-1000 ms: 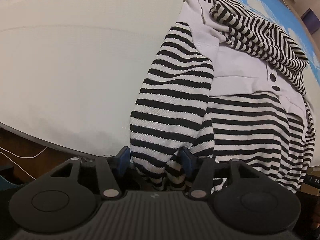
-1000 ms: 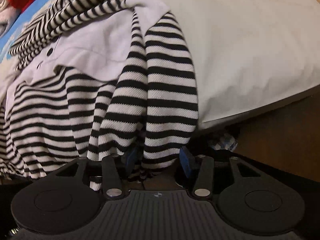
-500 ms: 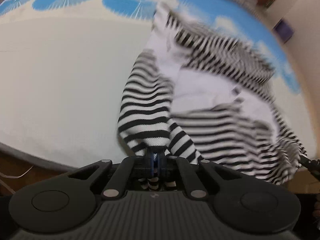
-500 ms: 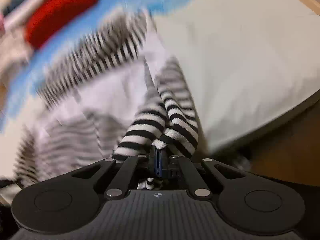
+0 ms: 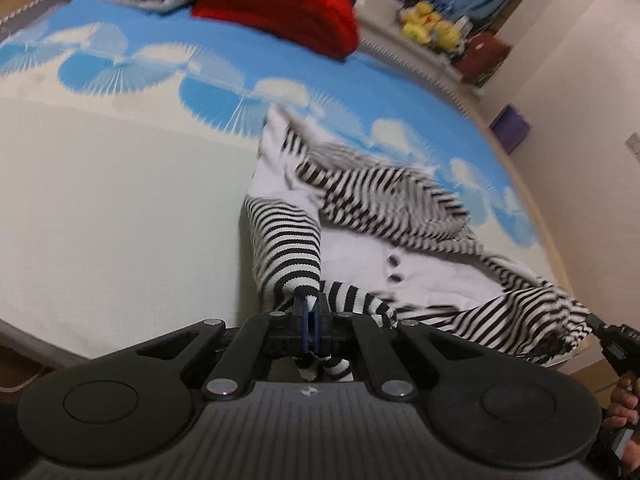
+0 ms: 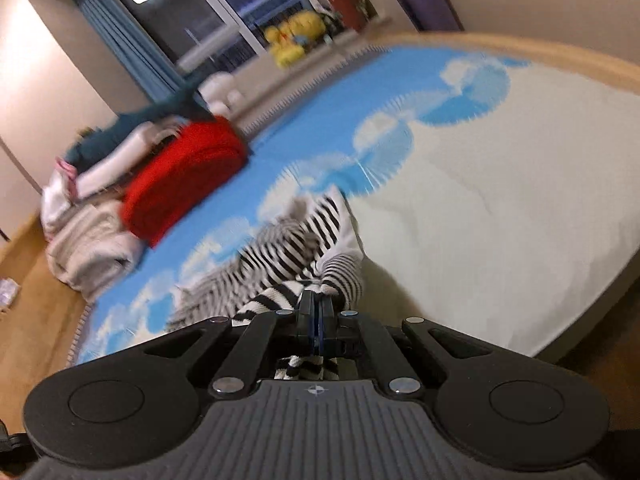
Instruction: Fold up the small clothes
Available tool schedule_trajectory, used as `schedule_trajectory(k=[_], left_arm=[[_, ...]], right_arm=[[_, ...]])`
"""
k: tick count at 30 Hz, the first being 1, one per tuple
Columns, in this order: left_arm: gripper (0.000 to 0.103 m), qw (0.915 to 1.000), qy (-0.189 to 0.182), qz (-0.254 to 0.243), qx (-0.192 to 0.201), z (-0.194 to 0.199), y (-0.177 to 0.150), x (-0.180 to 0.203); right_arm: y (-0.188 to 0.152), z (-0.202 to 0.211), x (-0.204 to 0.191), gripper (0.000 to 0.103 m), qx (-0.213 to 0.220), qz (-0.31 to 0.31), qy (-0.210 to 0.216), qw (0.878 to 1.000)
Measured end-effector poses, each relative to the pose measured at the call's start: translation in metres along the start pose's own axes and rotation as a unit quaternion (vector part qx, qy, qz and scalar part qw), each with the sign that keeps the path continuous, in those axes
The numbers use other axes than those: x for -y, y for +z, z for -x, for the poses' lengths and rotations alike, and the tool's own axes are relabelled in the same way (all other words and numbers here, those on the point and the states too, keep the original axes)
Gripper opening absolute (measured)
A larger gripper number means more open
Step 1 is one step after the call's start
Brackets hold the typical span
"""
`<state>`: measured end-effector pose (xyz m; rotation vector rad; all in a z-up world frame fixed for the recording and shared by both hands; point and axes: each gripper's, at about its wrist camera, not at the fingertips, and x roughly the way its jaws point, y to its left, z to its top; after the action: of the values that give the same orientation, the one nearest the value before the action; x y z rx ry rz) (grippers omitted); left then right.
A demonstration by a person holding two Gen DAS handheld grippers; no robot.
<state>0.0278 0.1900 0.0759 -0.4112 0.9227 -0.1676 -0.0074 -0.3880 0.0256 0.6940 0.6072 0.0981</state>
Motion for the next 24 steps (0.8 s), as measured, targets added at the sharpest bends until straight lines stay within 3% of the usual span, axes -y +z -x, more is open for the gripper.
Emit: schedule_trajectory(k=[8, 12, 18, 24], left_arm=[[0.002, 0.9982, -0.051, -0.010, 0.031, 0.081, 0.007, 0.003], [0.002, 0.9975, -0.062, 0.023, 0.026, 0.090, 0.006, -0.006], [0.002, 0.9982, -0.051, 0.030, 0.009, 0.027, 0.041, -0.005], [0.002, 0.9992, -0.007, 0.013, 0.038, -0.076, 0.121, 0.000]], right_arm=[[0.017, 0.082, -0.008, 0.000, 0.026, 0.027, 0.044, 0.998], [0.019, 0.108, -0.010, 0.000, 0.034, 0.036, 0.063, 0.997], [0.038, 0.050, -0.007, 0.000, 0.009, 0.025, 0.038, 0.999], [0.088, -0.068, -0.011, 0.000, -0.009, 0.037, -0.005, 0.999]])
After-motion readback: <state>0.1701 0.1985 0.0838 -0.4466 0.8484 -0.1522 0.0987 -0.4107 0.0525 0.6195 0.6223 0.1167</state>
